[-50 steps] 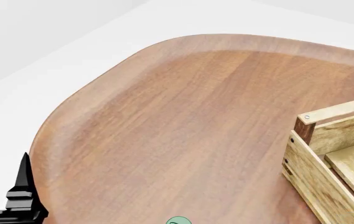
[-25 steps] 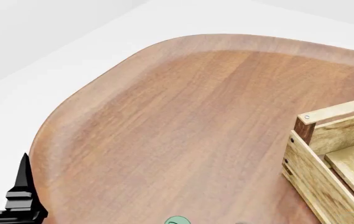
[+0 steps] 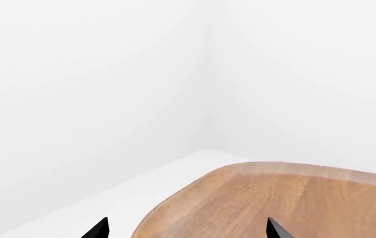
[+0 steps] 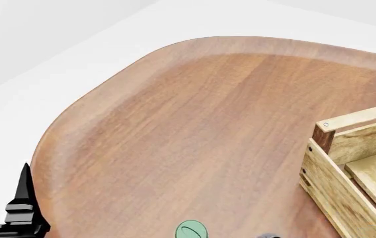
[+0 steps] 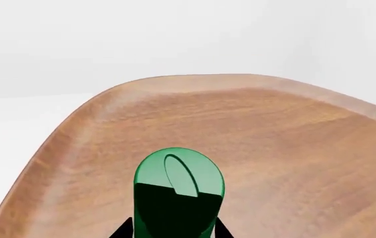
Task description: Pick up the salad dressing and put it in the tray.
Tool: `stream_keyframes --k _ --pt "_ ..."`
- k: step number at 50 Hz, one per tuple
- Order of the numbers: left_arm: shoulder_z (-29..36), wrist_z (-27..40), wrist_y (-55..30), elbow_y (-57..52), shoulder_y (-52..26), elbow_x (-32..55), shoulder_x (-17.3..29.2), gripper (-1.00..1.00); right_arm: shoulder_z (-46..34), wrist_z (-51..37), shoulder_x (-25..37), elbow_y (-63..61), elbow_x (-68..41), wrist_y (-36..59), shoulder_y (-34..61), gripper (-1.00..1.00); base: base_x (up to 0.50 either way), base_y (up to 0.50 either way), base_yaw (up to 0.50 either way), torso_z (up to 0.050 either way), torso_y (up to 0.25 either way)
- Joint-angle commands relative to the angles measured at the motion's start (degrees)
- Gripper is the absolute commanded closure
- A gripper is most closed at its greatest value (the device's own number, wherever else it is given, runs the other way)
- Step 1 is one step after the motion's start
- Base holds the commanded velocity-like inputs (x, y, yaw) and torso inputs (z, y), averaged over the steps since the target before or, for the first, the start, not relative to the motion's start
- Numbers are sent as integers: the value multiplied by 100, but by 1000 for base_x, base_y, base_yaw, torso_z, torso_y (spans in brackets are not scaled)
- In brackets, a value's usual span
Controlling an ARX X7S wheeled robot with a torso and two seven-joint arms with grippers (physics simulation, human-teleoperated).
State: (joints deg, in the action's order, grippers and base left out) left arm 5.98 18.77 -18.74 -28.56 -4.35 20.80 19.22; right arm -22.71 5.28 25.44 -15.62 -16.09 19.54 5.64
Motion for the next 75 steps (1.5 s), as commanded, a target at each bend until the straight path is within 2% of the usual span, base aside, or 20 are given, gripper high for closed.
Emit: stream_keyframes --k 1,16,36,51,75 --pt "-5 25 3 -22 7 32 20 -100 252 -210 140 -730 -26 69 -106 100 0 0 0 0 10" --pt "-11 50 16 -17 -12 69 42 -100 816 -560 382 -1690 -299 313 -168 100 0 0 0 0 0" --pt "-31 84 2 -49 -36 141 84 -100 1440 -914 594 -2058 -464 578 35 100 0 0 0 0 1" --pt "-6 98 62 3 -23 135 88 -100 1797 -1153 698 -1972 -362 562 182 100 0 0 0 0 1" --pt "-11 133 122 55 -13 165 110 -100 2532 -1747 868 -1625 -491 1505 1011 100 0 0 0 0 0"
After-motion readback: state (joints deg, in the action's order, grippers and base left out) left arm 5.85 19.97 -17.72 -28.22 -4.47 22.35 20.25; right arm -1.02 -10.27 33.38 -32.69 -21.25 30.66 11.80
